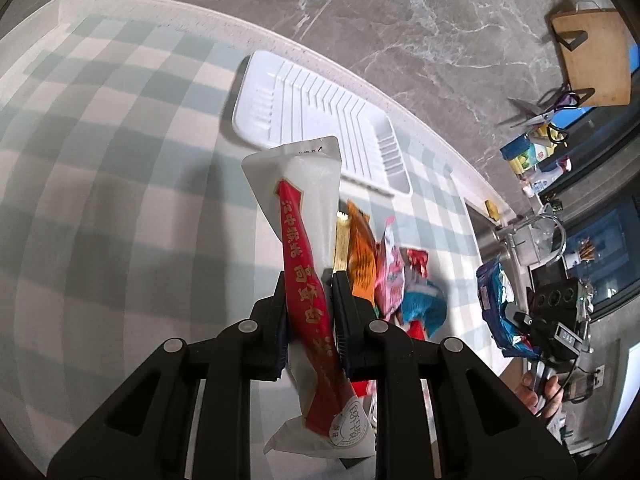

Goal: Organize snacks
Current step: 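Carry both held packs to the white tray and release them inside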

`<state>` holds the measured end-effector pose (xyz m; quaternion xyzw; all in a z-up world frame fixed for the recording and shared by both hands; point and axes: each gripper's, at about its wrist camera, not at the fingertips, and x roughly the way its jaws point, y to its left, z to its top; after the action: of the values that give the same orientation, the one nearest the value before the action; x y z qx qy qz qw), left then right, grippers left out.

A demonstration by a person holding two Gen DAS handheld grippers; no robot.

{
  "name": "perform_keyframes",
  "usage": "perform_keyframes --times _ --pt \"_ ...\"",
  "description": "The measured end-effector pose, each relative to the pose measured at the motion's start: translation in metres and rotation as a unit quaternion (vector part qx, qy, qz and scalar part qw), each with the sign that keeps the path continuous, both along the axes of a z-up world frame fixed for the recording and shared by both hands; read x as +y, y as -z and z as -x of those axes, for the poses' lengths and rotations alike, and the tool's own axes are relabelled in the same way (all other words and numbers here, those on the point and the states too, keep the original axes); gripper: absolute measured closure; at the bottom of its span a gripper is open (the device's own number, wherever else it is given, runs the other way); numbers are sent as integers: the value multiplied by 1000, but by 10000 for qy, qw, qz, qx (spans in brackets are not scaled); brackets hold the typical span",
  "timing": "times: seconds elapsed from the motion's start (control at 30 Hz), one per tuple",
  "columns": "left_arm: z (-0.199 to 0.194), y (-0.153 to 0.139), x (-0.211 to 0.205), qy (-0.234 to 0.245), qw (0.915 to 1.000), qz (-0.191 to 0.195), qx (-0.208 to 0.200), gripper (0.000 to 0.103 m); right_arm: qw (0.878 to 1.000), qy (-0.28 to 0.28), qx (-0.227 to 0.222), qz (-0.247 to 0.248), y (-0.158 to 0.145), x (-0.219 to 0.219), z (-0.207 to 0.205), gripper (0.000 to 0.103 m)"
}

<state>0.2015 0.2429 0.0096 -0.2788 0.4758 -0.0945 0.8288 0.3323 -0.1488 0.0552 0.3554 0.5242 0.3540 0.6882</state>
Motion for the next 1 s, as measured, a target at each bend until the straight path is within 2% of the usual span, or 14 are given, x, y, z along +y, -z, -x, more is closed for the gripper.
perform_keyframes --times 0.3,0.57,1.0 --pt "-63 -14 12 217 9997 -142 -47 85 9999 41 -66 85 -12 20 -51 74" --pt "-125 -19 18 463 9985 -276 -66 85 9996 119 -8 263 -11 39 -94 74" --pt "-227 4 11 807 9955 -487 113 85 9966 209 244 754 20 70 -171 74"
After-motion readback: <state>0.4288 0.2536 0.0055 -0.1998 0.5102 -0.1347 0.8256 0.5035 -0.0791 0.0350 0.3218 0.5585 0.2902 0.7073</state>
